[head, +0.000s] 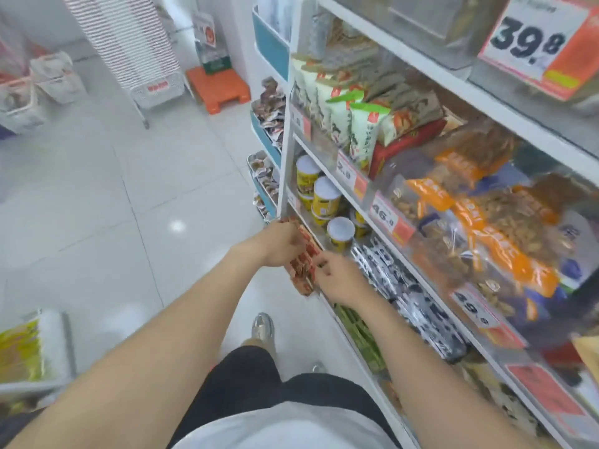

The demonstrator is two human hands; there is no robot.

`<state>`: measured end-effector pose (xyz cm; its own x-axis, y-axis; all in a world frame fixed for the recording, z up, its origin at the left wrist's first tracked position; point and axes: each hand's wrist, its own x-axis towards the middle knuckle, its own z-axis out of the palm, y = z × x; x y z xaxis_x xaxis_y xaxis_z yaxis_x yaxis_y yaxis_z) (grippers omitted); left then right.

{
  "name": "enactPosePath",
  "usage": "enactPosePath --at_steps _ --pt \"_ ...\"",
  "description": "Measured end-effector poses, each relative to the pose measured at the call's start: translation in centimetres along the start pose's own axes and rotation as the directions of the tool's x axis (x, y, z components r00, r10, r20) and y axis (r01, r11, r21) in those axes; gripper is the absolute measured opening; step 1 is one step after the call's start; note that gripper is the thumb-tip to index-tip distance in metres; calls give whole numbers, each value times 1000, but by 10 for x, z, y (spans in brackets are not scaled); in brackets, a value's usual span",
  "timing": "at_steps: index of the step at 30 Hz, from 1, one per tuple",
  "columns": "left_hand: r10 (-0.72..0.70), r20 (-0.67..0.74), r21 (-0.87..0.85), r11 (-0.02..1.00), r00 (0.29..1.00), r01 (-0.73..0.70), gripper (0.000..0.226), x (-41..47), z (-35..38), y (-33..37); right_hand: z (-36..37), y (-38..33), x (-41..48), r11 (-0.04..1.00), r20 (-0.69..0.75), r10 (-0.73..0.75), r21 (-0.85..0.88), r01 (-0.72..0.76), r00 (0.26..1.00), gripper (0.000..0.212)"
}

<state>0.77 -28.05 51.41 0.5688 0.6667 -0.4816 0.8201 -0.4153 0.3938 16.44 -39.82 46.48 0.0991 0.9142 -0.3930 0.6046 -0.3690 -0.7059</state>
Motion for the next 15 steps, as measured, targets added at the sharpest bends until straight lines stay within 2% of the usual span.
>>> enactPosePath --at_steps 4,11,15 --pt "30 70 78 996 997 -36 27 58 -28 -20 -1 4 44 998 -38 58 35 -57 998 27" --pt "204 259 164 954 944 -252 30 161 -60 -51 20 -3 127 977 -191 174 153 -146 966 24" --pt "277 388 209 902 879 -377 50 216 -52 -66 38 10 160 966 -279 244 150 -209 929 22"
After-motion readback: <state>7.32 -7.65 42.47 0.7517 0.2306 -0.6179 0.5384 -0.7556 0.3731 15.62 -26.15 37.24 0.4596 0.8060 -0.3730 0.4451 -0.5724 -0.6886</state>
